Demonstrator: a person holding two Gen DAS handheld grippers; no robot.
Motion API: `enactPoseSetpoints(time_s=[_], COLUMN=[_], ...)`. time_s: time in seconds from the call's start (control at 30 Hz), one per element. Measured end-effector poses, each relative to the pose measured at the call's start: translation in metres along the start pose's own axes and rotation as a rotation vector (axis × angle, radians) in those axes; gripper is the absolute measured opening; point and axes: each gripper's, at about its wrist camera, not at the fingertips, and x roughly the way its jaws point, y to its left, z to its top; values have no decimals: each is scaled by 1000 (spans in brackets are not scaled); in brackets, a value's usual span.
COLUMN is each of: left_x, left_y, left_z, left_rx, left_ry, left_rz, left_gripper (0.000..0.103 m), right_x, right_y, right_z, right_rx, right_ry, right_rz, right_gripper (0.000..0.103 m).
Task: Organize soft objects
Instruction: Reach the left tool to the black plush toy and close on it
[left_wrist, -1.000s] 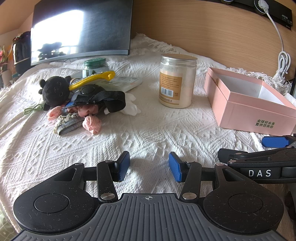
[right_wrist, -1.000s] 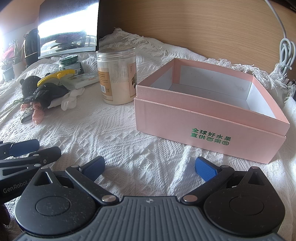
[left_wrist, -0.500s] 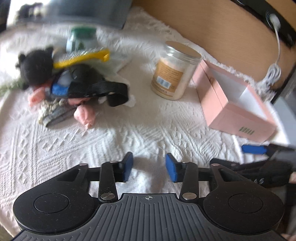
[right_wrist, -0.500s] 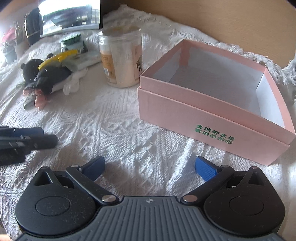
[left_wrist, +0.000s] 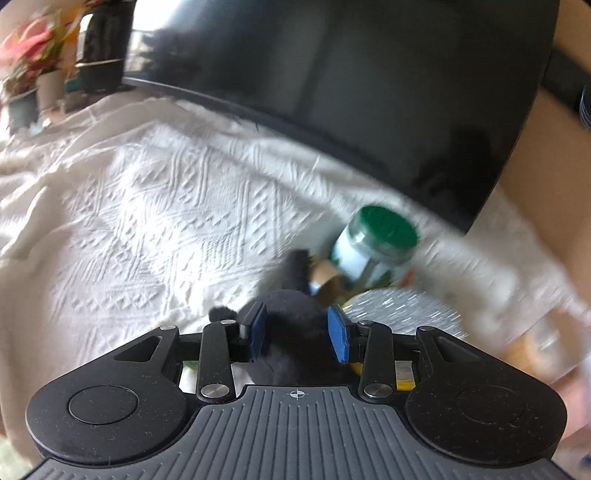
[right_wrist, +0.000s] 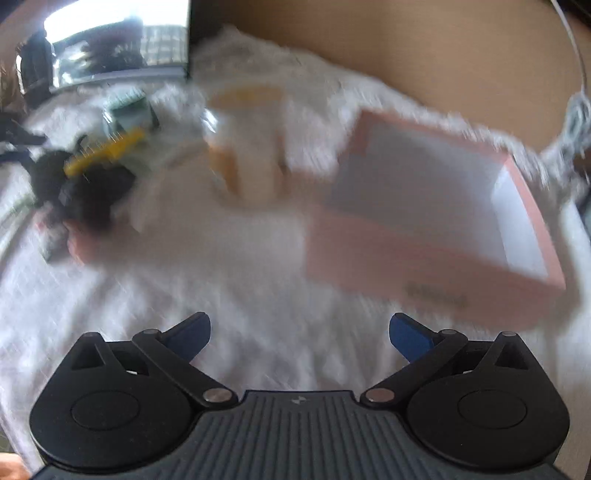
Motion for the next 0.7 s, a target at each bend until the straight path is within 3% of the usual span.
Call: enactPoseSetpoints(time_s=[0.07, 0.23, 0.37, 0.5, 0.7], left_x=[6, 16, 30, 43, 45], left_y=[-2, -11, -9, 1, 9], left_z=[-1, 2, 5, 5, 2], left_rx=[64, 123, 140, 92, 45], left_ry=[0, 40, 88, 119, 111], left_rz=[-2, 9, 37, 24, -20], left_gripper=[57, 63, 74, 84, 83], right_x=[-4, -10, -11, -14, -20], right_y=[7, 19, 25, 27, 28], right_z=[11, 25, 21, 15, 6], right_rx=[14, 25, -6, 7, -10], right_ry=[-27, -53, -47, -34, -36], right_rz=[-9, -12, -29, -28, -51], right_gripper=[103, 103, 103, 103, 103])
